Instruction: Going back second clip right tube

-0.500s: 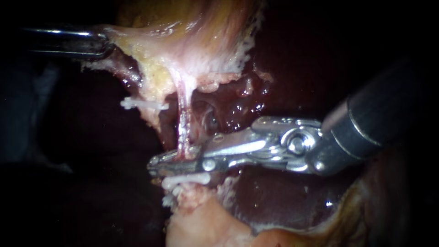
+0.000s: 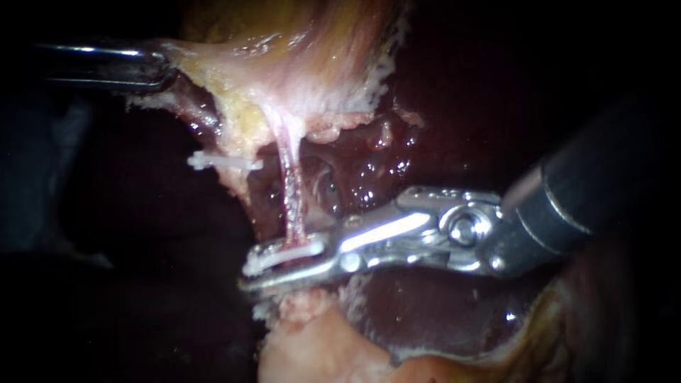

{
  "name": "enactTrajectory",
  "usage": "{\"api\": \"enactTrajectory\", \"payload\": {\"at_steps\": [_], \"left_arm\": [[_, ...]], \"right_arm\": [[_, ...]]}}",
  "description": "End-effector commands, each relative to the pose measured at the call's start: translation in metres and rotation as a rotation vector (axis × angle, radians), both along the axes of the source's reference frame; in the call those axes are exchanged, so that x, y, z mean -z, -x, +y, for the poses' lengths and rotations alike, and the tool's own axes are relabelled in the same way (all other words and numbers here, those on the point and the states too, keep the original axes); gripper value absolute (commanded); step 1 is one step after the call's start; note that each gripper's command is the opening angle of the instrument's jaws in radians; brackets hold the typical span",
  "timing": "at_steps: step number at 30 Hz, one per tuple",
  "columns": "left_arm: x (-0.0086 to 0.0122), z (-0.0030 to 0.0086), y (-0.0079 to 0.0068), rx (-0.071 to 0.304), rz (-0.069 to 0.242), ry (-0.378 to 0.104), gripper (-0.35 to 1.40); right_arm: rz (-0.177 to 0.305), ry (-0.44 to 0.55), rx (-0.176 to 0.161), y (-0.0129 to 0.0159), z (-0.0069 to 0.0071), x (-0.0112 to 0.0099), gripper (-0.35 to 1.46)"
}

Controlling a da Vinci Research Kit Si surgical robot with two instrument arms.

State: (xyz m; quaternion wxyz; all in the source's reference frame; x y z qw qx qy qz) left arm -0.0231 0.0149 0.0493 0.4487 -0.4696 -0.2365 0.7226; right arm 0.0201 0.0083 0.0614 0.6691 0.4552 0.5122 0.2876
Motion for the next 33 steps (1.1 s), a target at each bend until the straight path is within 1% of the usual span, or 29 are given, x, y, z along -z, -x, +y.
{"api": "enactTrajectory", "payload": {"at_steps": [1, 3, 6, 9, 11, 12, 17, 22, 29, 33], "left_arm": [[0.0000, 0.0000, 0.0000, 0.000, 0.000, 0.000, -0.35], [0.0000, 0.0000, 0.0000, 0.000, 0.000, 0.000, -0.35], [0.0000, 0.0000, 0.0000, 0.000, 0.000, 0.000, -0.35], [0.0000, 0.0000, 0.0000, 0.000, 0.000, 0.000, -0.35], [0.0000, 0.0000, 0.0000, 0.000, 0.000, 0.000, -0.35], [0.0000, 0.0000, 0.0000, 0.000, 0.000, 0.000, -0.35], [0.0000, 0.0000, 0.0000, 0.000, 0.000, 0.000, -0.35], [0.0000, 0.0000, 0.0000, 0.000, 0.000, 0.000, -0.35], [0.0000, 0.0000, -0.0001, 0.000, 0.000, 0.000, -0.35], [0.0000, 0.0000, -0.0001, 0.000, 0.000, 0.000, -0.35]], "right_arm": [[-0.009, 0.011, -0.011, 0.0000, 0.0000, -0.0001, 0.48], [-0.012, 0.062, -0.019, 0.0001, 0.0001, -0.0003, 0.49], [-0.041, 0.188, -0.025, 0.0001, 0.0005, -0.0007, 0.49], [-0.061, 0.305, -0.018, 0.0004, 0.0010, -0.0013, 0.49], [-0.066, 0.350, -0.022, 0.0009, 0.0013, -0.0016, 0.49], [-0.070, 0.368, -0.029, 0.0011, 0.0015, -0.0017, 0.49], [-0.084, 0.406, -0.047, 0.0027, 0.0019, -0.0019, 0.49], [-0.072, 0.441, -0.039, 0.0049, 0.0021, -0.0013, 0.49], [-0.053, 0.524, -0.027, 0.0093, 0.0032, 0.0009, 0.49], [-0.039, 0.581, -0.018, 0.0127, 0.0040, 0.0024, 0.49]]}}
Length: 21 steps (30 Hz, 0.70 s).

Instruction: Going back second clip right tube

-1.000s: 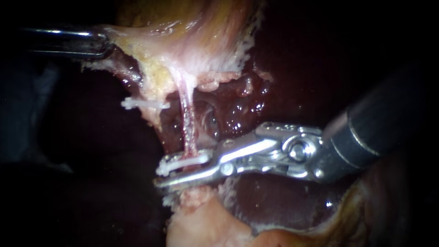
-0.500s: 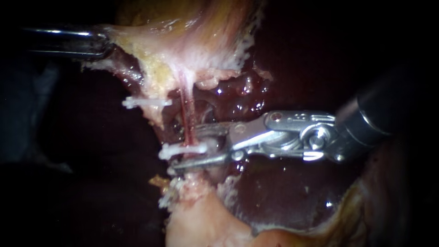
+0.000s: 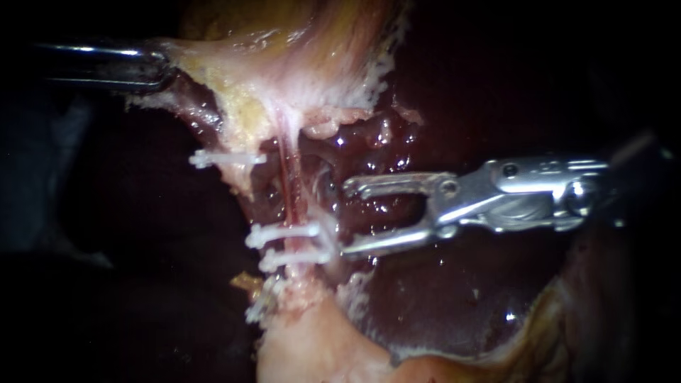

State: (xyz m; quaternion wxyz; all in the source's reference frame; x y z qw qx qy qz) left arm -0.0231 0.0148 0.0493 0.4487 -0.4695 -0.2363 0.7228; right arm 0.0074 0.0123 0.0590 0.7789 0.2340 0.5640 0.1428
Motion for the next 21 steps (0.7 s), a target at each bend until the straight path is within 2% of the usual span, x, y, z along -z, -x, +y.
{"api": "enactTrajectory", "payload": {"at_steps": [1, 7, 12, 21], "left_arm": [[0.0000, 0.0000, 0.0000, 0.000, 0.000, 0.000, -0.35], [0.0000, 0.0000, 0.0001, 0.000, 0.000, 0.000, -0.35], [-0.0003, -0.0001, 0.0003, 0.002, 0.001, 0.002, -0.35], [-0.0031, -0.0008, 0.0025, -0.001, 0.005, 0.012, -0.35]], "right_arm": [[0.001, 0.009, 0.001, 0.0007, 0.0001, 0.0003, 0.49], [0.004, 0.053, 0.007, 0.0033, 0.0005, 0.0010, 0.49], [0.008, 0.064, 0.013, 0.0040, 0.0005, 0.0011, 0.49], [0.008, 0.065, 0.013, 0.0040, 0.0004, 0.0011, 0.50]]}}
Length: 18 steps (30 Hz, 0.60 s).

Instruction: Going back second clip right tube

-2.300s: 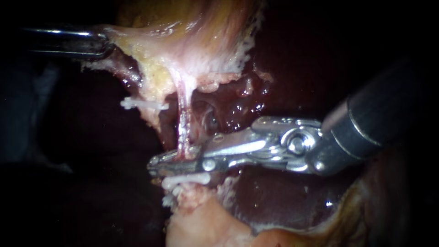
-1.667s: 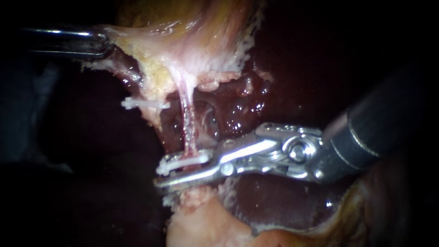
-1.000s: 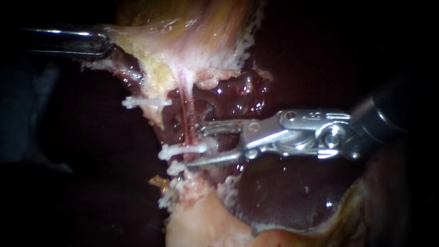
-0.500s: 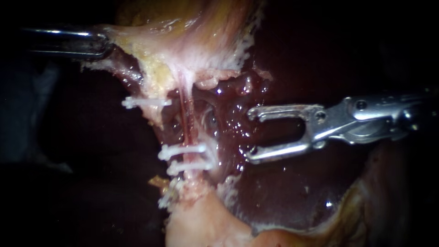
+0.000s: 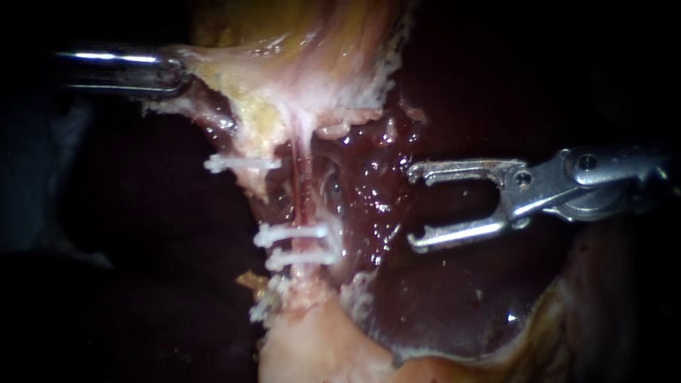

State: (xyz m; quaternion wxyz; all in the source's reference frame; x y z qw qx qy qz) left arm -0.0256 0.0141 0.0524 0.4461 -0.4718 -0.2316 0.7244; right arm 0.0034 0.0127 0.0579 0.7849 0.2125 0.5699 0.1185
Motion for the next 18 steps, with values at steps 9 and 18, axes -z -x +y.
{"api": "enactTrajectory", "payload": {"at_steps": [9, 18], "left_arm": [[-0.0019, -0.0009, 0.0017, -0.020, 0.008, 0.000, -0.35], [-0.0019, -0.0009, 0.0017, -0.020, 0.009, 0.001, -0.35]], "right_arm": [[0.000, 0.000, 0.000, -0.0001, -0.0001, -0.0001, 0.50], [0.000, 0.000, 0.000, -0.0001, -0.0001, 0.0000, 0.50]]}}
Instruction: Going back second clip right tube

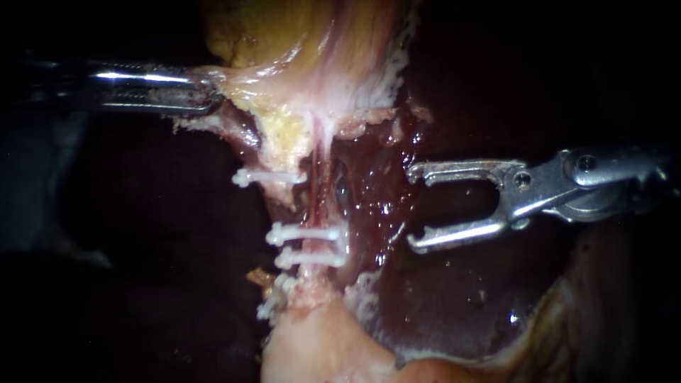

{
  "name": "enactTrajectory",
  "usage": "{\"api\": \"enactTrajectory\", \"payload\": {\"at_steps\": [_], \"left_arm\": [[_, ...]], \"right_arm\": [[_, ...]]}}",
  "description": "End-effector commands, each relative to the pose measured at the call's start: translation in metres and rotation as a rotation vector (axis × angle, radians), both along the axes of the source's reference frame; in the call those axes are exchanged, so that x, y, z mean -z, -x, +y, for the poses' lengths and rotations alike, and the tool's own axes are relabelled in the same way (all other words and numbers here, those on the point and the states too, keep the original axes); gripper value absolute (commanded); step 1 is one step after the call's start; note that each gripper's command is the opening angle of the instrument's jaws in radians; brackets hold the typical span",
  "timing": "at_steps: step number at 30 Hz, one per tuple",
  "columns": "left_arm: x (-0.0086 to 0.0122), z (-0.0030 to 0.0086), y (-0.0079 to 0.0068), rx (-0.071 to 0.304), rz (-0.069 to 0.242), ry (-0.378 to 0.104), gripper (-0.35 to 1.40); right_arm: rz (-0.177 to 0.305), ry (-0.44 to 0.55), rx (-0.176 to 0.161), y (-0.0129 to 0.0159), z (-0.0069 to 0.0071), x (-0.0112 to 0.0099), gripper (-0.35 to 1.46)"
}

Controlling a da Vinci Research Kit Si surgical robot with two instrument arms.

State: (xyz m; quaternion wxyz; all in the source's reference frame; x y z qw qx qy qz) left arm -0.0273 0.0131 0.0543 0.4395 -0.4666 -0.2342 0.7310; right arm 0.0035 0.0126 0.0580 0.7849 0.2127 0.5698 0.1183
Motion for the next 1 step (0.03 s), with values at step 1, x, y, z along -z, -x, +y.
{"api": "enactTrajectory", "payload": {"at_steps": [1], "left_arm": [[0.0000, 0.0000, 0.0000, 0.000, 0.000, 0.000, -0.35]], "right_arm": [[-0.001, 0.000, -0.001, -0.0001, 0.0000, 0.0000, 0.50]]}}
